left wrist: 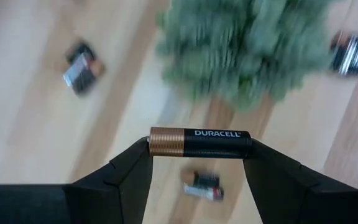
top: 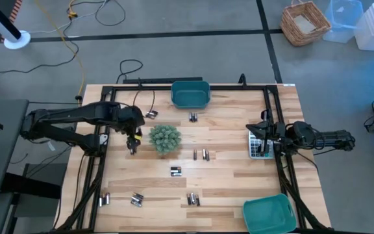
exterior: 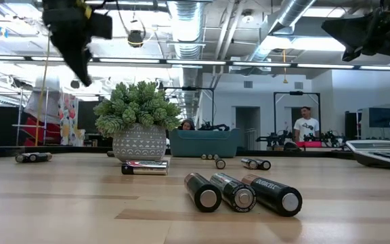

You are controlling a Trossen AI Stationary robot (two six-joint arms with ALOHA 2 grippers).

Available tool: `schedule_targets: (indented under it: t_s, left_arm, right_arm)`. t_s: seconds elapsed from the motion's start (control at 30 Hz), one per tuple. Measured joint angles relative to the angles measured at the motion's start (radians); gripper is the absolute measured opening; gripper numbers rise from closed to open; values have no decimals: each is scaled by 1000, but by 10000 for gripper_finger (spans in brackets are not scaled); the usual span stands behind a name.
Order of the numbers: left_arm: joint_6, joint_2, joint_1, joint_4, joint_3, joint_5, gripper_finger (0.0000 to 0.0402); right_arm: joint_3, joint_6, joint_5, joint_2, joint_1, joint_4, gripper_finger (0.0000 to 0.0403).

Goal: Sort batteries
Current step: Put the black battery into the blue bin

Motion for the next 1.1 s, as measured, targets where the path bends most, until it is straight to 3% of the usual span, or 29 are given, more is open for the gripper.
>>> schedule_targets:
  t_s: [0.4, 0.83, 1.1]
  left_arm:
    - [211, 67, 90, 384, 15, 5, 220]
    - [397, 304, 320, 720, 15, 217, 220]
    - [429, 455, 436, 853, 53, 315, 220]
  right_arm:
    - [0, -4, 0, 0, 0, 10, 27]
    - [0, -4, 0, 0, 0, 14, 27]
    - [0, -5, 0, 0, 0, 36, 27]
